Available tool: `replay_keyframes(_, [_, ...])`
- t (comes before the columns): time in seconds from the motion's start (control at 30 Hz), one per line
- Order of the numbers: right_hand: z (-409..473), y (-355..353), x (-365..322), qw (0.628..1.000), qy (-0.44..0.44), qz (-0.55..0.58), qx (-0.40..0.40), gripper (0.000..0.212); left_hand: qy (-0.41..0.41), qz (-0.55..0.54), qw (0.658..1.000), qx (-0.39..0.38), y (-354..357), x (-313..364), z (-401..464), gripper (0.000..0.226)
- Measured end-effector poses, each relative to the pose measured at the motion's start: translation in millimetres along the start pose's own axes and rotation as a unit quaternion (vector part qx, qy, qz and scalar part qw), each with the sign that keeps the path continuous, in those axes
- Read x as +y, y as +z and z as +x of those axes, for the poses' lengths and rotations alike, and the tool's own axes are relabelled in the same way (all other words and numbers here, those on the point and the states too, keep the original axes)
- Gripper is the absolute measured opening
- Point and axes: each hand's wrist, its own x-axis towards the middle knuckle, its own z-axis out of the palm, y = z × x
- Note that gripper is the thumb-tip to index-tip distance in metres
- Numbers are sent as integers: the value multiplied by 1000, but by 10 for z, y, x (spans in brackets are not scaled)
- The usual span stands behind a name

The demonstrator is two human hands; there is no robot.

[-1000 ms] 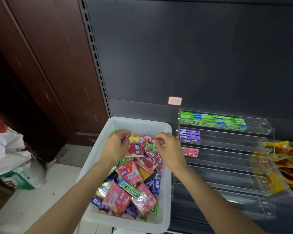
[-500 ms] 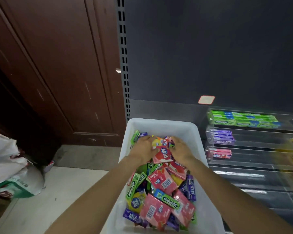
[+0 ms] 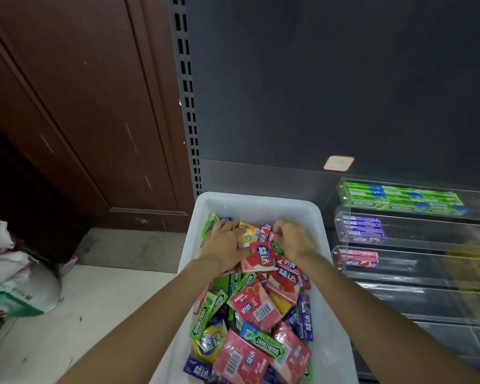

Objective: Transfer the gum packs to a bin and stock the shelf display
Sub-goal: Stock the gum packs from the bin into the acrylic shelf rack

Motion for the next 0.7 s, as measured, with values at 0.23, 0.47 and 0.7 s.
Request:
replay_keyframes(0.23, [-119, -253, -31, 984, -58, 118, 117, 18, 9, -16, 1000, 13, 25, 161, 221, 38])
replay_keyframes(0.47, [-192, -454, 53, 941, -7, 298, 158, 12, -46, -90, 995, -2, 119, 351, 430, 25])
replay_keyframes(0.7, [-234, -497, 100, 921, 1, 346, 179, 12, -87, -72, 993, 35, 200, 401, 504, 23])
